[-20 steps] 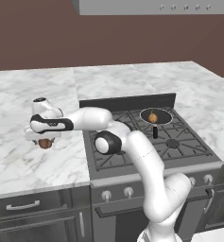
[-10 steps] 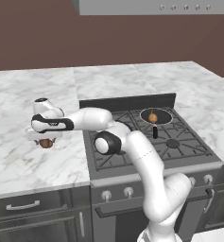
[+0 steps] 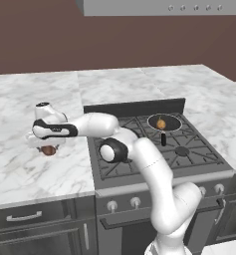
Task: Put the onion and potato in the pan. Then turn on the rear right burner and set the heat to medium.
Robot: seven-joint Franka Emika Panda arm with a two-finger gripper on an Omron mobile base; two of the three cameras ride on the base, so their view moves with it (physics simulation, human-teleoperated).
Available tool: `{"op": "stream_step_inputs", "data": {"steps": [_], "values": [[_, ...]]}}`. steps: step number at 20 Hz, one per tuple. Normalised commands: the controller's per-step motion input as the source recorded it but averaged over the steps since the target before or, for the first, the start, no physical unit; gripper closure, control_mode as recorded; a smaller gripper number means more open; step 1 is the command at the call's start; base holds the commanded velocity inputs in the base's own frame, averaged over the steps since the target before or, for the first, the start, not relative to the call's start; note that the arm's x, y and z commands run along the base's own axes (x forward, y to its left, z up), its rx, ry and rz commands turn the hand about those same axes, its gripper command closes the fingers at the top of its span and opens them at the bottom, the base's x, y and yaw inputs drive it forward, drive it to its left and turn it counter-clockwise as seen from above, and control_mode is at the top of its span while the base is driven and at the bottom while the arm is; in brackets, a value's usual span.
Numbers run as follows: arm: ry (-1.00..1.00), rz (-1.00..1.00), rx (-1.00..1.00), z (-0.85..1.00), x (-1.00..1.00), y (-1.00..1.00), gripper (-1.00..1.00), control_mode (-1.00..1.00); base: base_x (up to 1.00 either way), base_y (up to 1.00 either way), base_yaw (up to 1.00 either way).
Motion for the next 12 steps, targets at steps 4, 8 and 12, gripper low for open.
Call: {"op": "stream_step_inputs", "data": {"steps": [4,8,12], "values": [[-0.12,0.00,0.00,0.17,-0.74,-0.33,1.00,-1.00,0.00,0.00,0.00],[-0.12,0.00,0.03,0.48,-0.90,-0.39,1.00,-1.00,0.00,0.00,0.00],[-0.12,0.00,0.04,0.57,-0.73,-0.46,1.00,-1.00,0.00,0.00,0.00]]}}
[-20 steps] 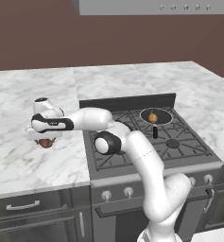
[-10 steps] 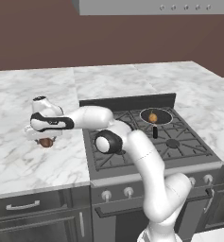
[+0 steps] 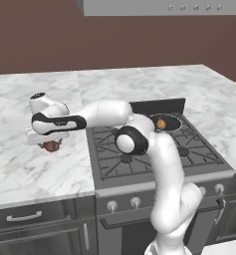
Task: Put the onion and potato in the pan. Then turn on the rear right burner and set the heat to medium.
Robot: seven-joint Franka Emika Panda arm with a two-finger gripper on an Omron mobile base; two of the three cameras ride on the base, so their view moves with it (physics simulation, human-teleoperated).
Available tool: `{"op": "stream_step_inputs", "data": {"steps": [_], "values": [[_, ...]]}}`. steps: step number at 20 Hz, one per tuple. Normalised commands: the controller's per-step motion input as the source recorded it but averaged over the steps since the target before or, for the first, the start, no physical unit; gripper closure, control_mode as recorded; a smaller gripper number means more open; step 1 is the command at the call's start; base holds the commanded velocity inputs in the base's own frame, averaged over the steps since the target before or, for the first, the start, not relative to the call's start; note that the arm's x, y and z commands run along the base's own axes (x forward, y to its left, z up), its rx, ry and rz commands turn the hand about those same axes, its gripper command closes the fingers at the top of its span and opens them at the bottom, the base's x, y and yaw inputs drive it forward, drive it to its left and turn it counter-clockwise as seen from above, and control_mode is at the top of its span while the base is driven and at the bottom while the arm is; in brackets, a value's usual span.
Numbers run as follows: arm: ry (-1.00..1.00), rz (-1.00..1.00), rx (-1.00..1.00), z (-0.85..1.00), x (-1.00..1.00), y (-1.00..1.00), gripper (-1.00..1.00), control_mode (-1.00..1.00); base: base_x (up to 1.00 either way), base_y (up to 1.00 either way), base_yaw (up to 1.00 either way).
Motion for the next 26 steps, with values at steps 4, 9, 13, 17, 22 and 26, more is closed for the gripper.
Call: {"op": "stream_step_inputs", "data": {"steps": [4,9,13,17,22,26], "values": [[-0.14,0.00,0.08,0.66,-0.64,-0.58,1.00,-1.00,0.00,0.00,0.00],[-0.10,0.00,0.11,0.76,-0.32,-0.70,1.00,-1.00,0.00,0.00,0.00],[-0.08,0.00,0.09,0.62,0.00,-0.90,1.00,-1.00,0.00,0.00,0.00],[-0.07,0.00,0.08,0.44,0.00,-0.99,1.00,-1.00,0.00,0.00,0.00],[-0.06,0.00,0.06,0.36,0.00,-1.00,1.00,-1.00,0.00,0.00,0.00],[-0.02,0.00,0.06,0.15,-0.04,-1.00,1.00,-1.00,0.00,0.00,0.00]]}}
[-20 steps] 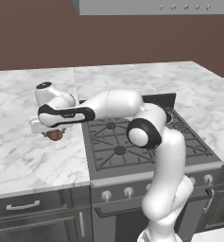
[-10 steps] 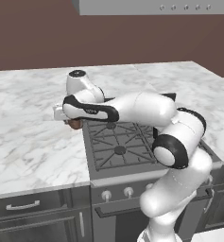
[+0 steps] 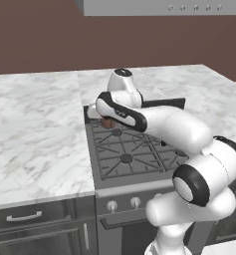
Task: Put the onion and potato in the pan. Then turn on the rear right burner and set the heat to medium.
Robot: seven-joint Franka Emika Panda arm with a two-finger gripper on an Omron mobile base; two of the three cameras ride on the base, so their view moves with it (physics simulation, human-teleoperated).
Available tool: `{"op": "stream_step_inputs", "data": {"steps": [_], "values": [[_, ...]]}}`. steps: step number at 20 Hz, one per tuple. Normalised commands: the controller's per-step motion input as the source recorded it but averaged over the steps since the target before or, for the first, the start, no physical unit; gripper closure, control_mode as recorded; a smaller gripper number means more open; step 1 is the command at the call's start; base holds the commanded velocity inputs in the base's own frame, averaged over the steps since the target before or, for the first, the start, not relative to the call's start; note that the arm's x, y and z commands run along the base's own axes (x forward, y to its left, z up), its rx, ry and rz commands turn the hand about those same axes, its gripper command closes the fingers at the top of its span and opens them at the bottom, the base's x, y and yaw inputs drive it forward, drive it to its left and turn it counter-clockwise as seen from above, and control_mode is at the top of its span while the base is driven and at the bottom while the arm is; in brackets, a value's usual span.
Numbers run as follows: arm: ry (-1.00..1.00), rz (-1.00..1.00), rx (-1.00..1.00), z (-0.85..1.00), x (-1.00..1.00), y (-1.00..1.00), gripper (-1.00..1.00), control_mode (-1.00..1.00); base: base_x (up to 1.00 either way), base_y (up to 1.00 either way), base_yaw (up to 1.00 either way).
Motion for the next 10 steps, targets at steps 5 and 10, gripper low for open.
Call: {"op": "stream_step_inputs", "data": {"steps": [5,10], "values": [[0.00,0.00,0.03,0.03,-0.12,-1.00,1.00,-1.00,0.00,0.00,0.00],[0.00,0.00,0.00,0.15,0.00,-1.00,1.00,-1.00,0.00,0.00,0.00]]}}
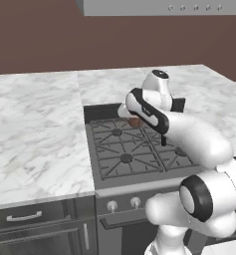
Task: Put the onion and potato in the pan. Then turn on the rear right burner and set the heat to medium.
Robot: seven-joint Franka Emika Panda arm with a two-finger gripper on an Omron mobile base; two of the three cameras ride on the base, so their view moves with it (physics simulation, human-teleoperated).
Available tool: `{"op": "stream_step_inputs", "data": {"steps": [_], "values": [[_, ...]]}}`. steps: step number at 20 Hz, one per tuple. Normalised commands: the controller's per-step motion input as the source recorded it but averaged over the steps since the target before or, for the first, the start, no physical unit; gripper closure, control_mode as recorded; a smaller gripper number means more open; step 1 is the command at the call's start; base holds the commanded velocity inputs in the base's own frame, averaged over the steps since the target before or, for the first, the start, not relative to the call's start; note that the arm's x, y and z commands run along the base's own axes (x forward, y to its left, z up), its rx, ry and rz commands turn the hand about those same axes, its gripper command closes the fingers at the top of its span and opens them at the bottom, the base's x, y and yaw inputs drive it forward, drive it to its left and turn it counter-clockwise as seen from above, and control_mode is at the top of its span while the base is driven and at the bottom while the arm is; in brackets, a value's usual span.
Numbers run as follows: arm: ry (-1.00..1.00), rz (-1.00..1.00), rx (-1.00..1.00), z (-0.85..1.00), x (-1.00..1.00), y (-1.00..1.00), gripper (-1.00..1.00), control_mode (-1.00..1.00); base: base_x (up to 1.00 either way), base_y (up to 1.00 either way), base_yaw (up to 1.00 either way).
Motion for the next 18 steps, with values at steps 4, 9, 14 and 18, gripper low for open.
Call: {"op": "stream_step_inputs", "data": {"steps": [4,9,14,18], "values": [[0.00,0.00,0.00,0.03,0.01,-1.00,1.00,-1.00,0.00,0.00,0.00],[0.00,0.00,0.00,0.00,0.11,-1.00,1.00,-1.00,0.00,0.00,0.00],[0.00,0.00,0.00,0.00,0.22,-1.00,1.00,-1.00,0.00,0.00,0.00],[0.02,0.00,0.00,0.00,0.33,-1.00,1.00,-1.00,0.00,0.00,0.00]]}}
